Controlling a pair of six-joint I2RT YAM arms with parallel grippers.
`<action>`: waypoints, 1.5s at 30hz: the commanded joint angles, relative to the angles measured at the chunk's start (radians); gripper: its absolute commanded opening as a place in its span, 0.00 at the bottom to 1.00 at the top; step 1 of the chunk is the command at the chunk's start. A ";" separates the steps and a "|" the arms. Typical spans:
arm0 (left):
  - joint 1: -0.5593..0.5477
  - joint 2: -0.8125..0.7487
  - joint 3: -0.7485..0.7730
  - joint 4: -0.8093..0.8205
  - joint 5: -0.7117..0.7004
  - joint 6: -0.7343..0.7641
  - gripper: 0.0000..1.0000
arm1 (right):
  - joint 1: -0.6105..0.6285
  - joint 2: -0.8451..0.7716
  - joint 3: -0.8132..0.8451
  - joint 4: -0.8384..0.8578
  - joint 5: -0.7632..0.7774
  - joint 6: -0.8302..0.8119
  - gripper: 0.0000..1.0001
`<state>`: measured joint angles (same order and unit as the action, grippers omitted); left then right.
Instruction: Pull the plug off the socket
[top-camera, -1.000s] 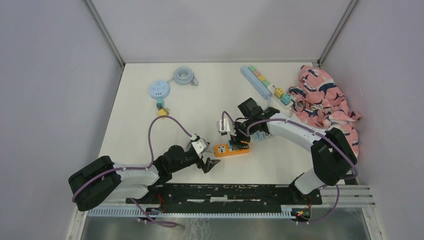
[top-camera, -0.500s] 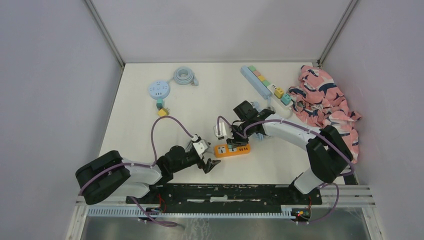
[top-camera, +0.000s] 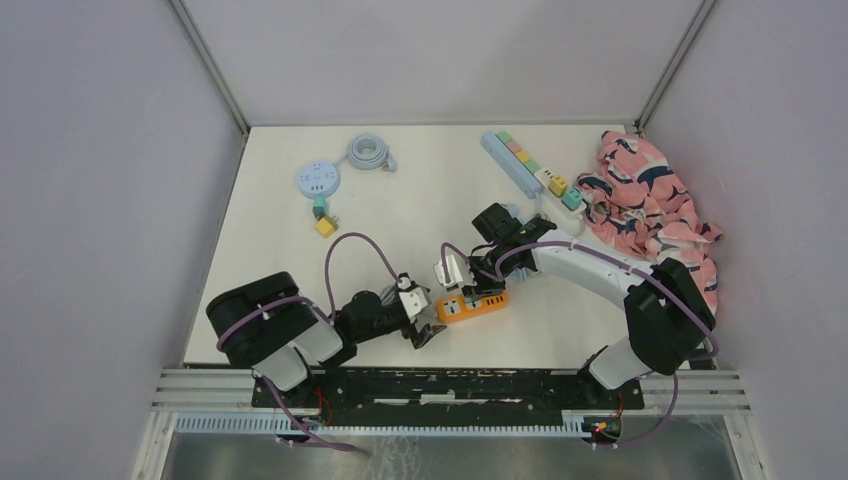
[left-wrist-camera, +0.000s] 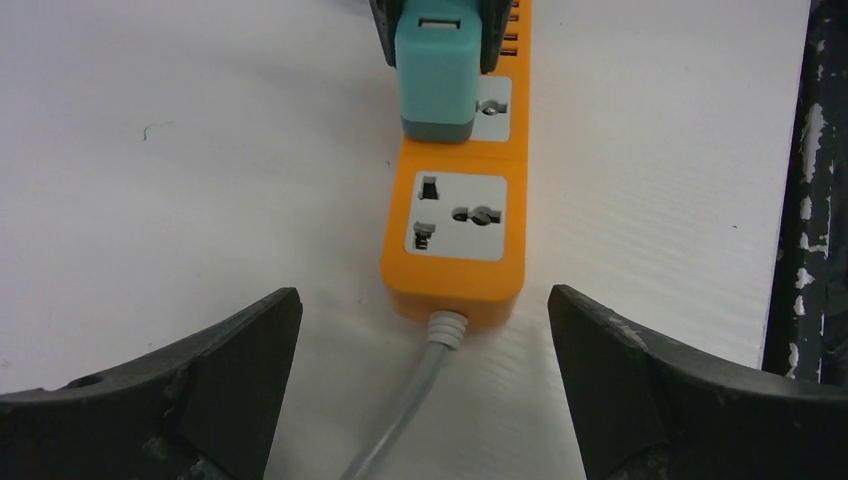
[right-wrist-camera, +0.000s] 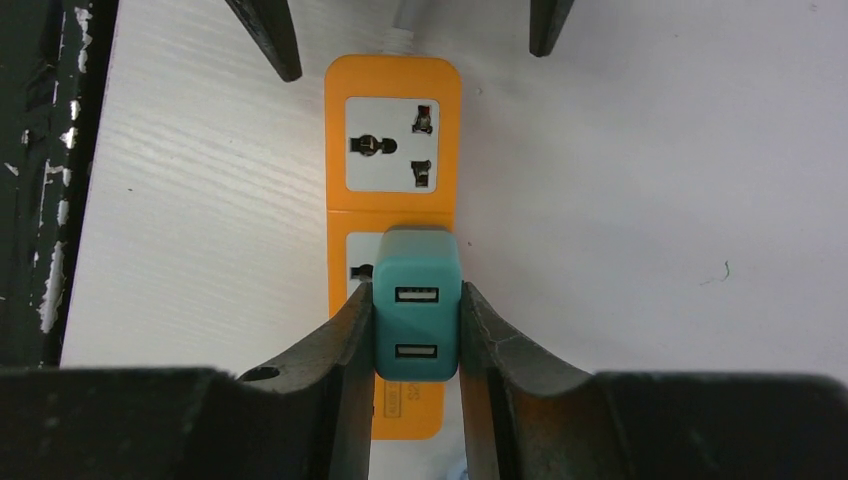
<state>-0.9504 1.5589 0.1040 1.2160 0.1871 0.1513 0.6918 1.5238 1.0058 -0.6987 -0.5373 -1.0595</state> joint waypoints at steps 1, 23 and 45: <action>0.000 0.071 0.061 0.173 0.032 0.044 0.99 | 0.000 -0.013 0.041 -0.086 -0.053 -0.077 0.03; 0.000 0.287 0.151 0.261 0.117 -0.069 0.73 | -0.003 0.014 0.047 -0.037 -0.087 -0.002 0.00; 0.003 0.320 0.168 0.194 0.138 -0.061 0.03 | -0.020 -0.006 0.019 0.063 -0.208 0.112 0.00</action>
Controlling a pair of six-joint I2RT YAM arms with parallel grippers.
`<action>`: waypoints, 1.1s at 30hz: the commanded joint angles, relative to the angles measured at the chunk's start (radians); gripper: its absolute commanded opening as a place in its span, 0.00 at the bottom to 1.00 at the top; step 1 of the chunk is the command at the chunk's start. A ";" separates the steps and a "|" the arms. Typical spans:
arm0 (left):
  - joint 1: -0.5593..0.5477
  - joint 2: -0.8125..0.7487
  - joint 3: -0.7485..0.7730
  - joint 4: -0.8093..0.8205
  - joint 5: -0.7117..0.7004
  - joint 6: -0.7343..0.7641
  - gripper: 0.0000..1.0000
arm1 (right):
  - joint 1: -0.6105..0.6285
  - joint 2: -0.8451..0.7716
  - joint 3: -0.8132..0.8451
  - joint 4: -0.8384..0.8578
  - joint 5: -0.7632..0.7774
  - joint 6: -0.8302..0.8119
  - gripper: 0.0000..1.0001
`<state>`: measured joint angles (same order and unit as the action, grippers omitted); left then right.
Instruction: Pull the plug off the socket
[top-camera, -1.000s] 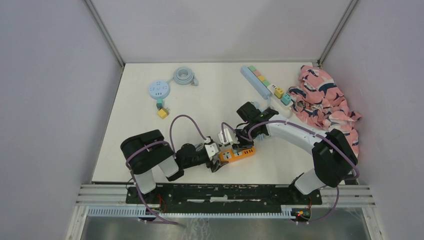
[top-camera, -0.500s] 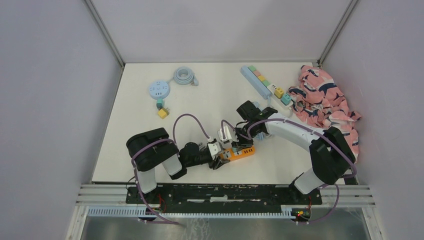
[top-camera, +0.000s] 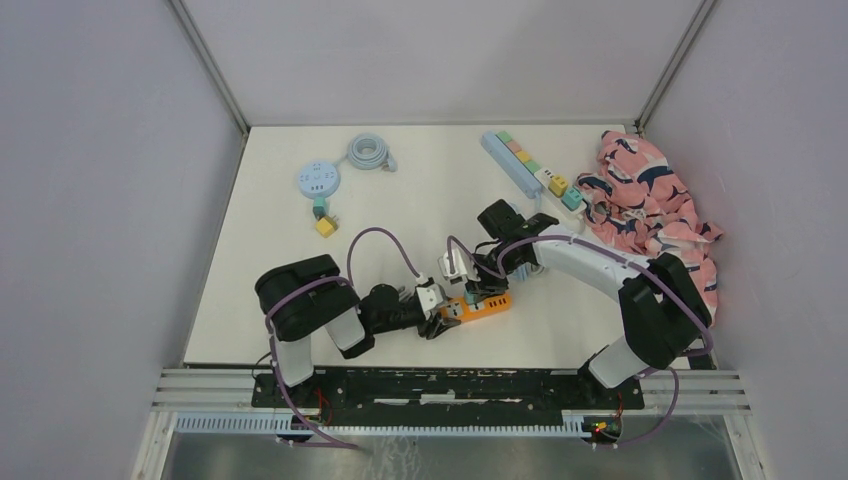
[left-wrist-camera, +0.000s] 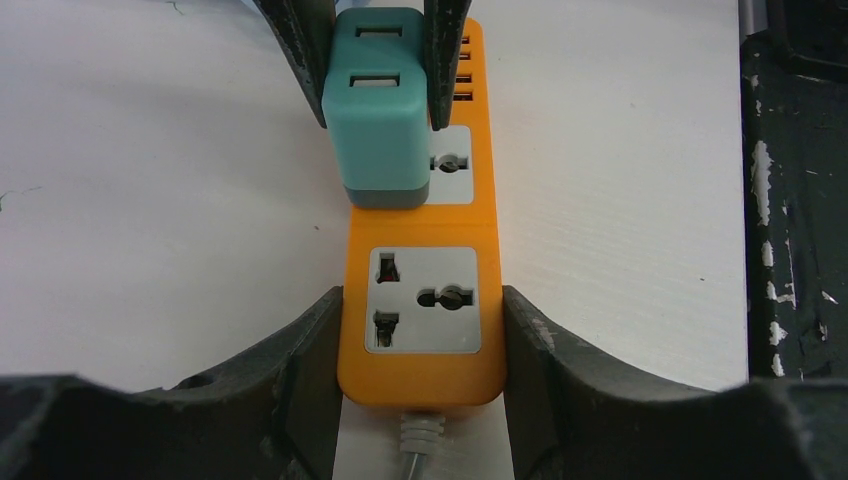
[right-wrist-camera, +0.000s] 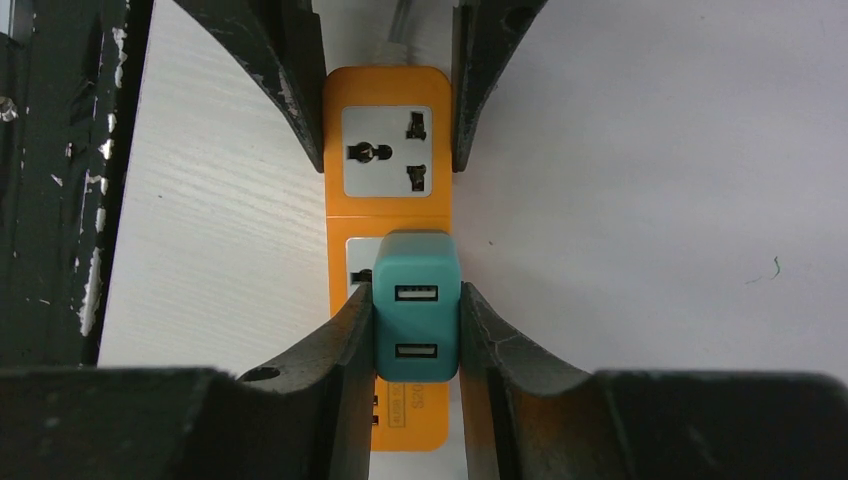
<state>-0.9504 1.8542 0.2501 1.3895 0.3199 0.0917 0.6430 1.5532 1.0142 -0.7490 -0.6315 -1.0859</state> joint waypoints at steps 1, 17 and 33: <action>0.003 0.026 0.022 0.021 0.005 -0.003 0.03 | 0.029 -0.034 0.020 0.122 -0.098 0.157 0.00; 0.012 0.028 0.010 0.038 -0.028 -0.009 0.03 | 0.009 -0.024 0.036 -0.075 -0.162 -0.080 0.00; 0.013 0.020 0.006 0.042 -0.030 -0.015 0.03 | -0.019 -0.037 0.030 -0.118 -0.129 -0.145 0.00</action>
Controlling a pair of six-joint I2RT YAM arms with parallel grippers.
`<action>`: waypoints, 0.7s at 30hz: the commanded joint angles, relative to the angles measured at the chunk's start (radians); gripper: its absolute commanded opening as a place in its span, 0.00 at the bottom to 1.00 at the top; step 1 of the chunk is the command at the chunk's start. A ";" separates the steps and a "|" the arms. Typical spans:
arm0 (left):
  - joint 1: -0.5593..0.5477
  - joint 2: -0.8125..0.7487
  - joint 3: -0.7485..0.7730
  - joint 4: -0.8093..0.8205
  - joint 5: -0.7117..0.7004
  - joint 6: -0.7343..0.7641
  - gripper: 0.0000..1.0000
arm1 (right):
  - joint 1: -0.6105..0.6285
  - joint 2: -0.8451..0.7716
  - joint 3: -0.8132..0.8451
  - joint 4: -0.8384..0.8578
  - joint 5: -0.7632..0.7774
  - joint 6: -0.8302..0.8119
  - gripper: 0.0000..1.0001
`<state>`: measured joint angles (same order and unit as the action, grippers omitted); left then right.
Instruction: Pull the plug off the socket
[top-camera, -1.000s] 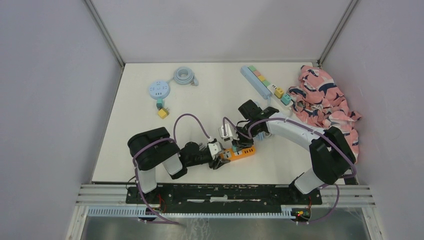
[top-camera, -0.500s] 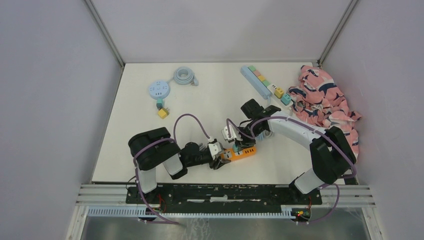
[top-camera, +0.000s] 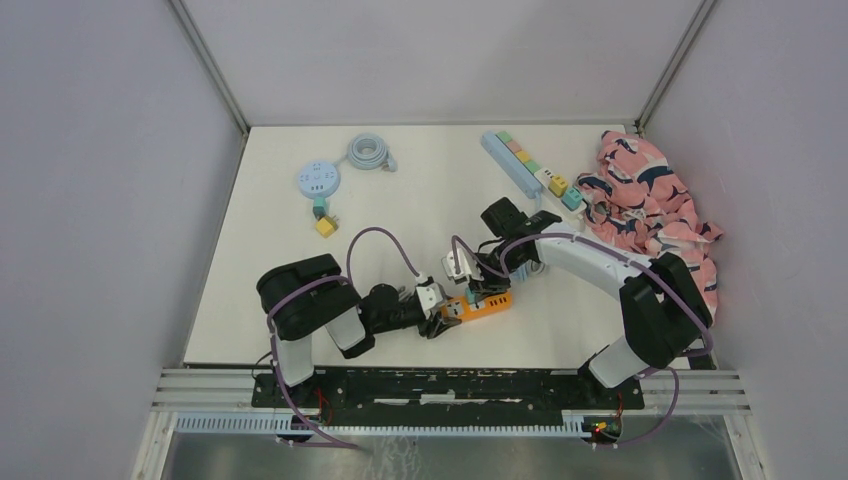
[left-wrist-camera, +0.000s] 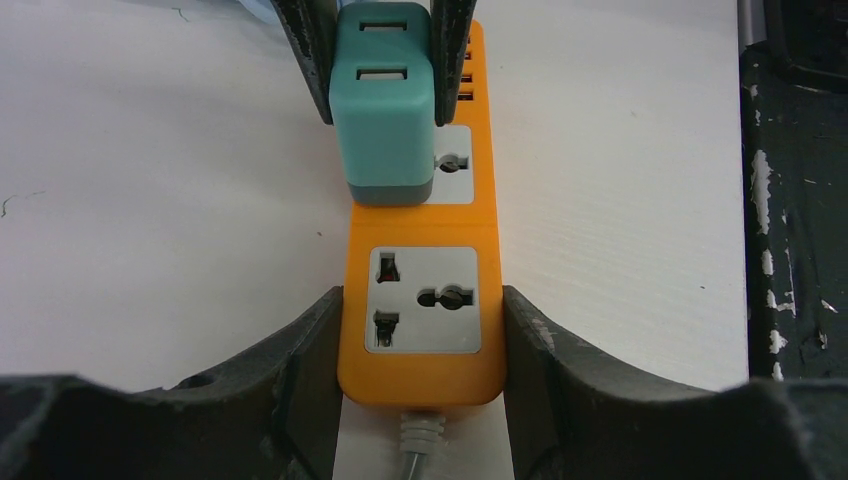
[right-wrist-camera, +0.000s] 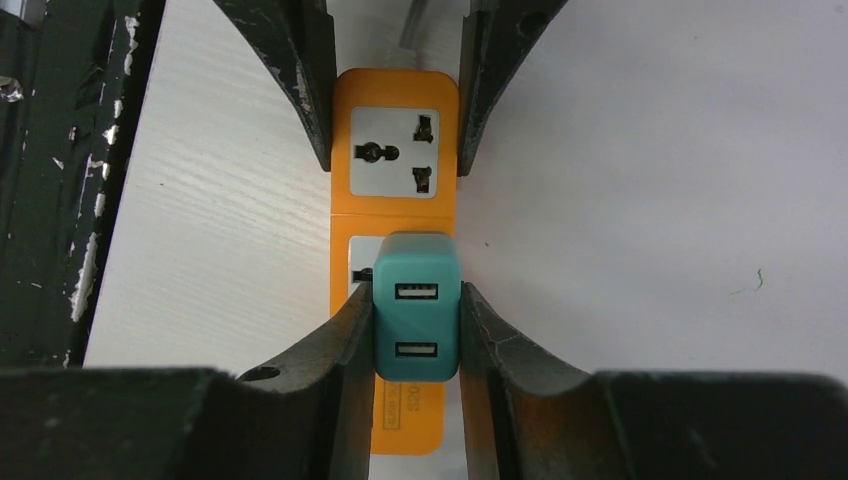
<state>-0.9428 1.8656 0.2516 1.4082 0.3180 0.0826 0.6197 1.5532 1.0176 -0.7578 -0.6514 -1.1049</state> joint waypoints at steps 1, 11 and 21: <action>0.005 0.009 0.005 0.023 -0.027 -0.006 0.03 | 0.016 -0.035 0.023 -0.110 -0.123 -0.127 0.00; 0.005 0.003 -0.004 0.021 -0.031 -0.005 0.03 | 0.050 -0.004 0.051 0.096 -0.039 0.181 0.00; 0.006 0.004 0.002 0.019 -0.028 0.002 0.03 | 0.040 -0.009 0.049 -0.120 -0.166 -0.084 0.00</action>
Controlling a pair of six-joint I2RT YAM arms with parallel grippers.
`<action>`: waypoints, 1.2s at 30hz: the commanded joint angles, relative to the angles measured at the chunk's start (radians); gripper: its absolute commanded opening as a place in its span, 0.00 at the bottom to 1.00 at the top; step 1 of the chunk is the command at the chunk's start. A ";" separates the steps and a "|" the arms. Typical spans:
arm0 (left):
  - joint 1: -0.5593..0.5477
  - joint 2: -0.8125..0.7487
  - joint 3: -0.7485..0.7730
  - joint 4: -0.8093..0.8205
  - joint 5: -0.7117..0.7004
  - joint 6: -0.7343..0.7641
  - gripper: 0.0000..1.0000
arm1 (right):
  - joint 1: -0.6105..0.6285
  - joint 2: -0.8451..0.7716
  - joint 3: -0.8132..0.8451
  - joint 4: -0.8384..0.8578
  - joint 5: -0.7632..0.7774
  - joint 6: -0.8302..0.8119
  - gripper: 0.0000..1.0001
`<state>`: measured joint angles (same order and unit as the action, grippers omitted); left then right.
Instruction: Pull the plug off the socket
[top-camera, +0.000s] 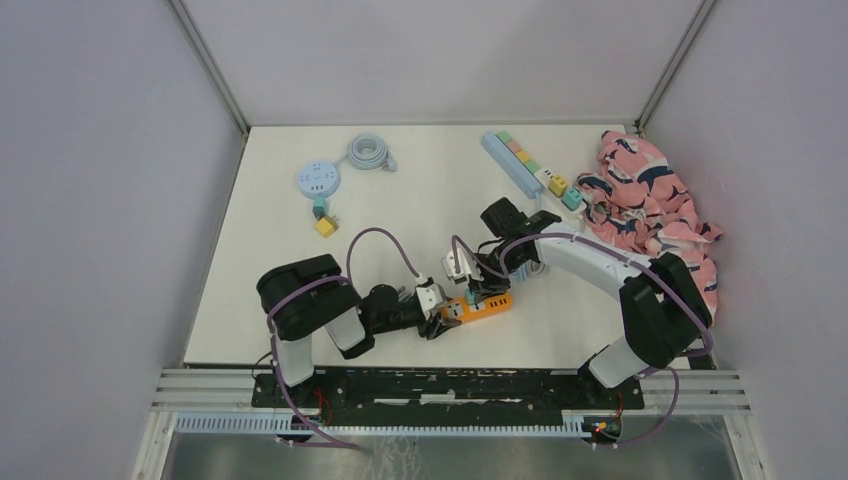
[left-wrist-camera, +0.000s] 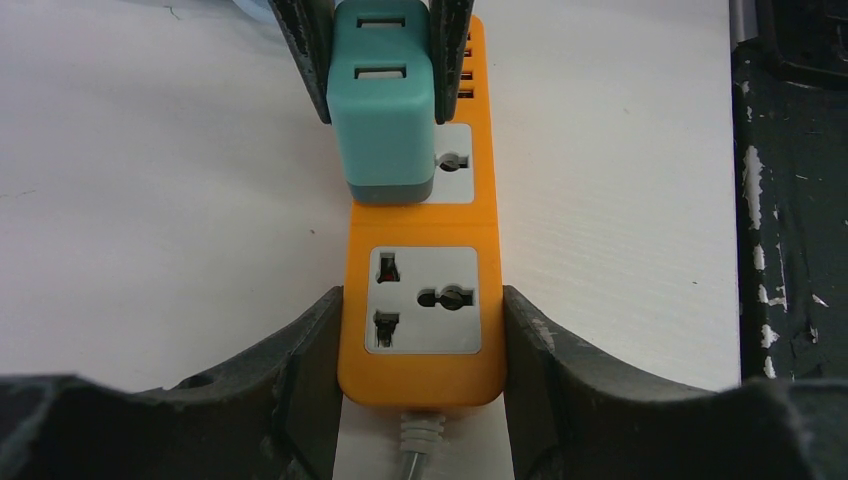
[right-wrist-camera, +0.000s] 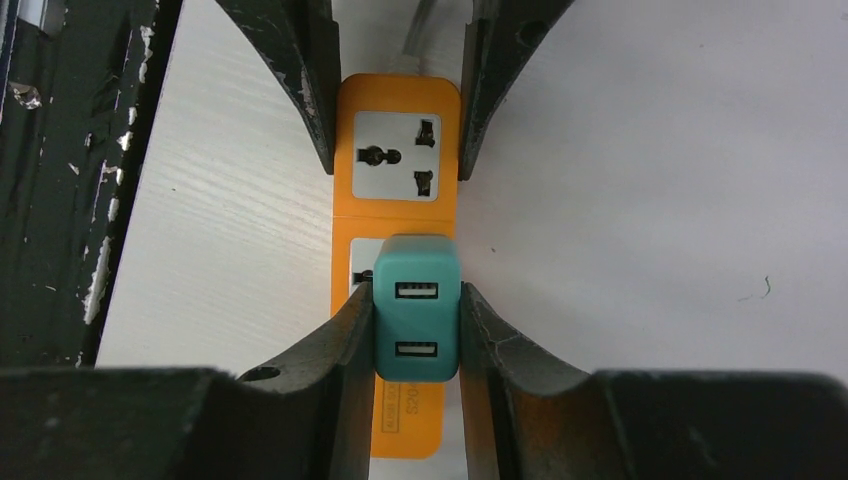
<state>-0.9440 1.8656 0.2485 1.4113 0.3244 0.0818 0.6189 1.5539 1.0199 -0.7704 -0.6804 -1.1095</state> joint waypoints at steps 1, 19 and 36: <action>0.009 0.001 0.003 0.015 -0.036 0.003 0.03 | 0.059 -0.007 0.048 -0.089 -0.133 -0.057 0.00; 0.011 -0.017 -0.005 0.002 -0.044 0.006 0.03 | 0.034 -0.017 0.053 -0.087 -0.136 -0.030 0.00; 0.011 -0.020 -0.008 0.004 -0.044 -0.004 0.03 | -0.023 -0.053 0.086 -0.057 -0.070 0.059 0.00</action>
<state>-0.9379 1.8633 0.2382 1.3987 0.3111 0.0822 0.6498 1.5600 1.0603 -0.7345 -0.6811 -0.9630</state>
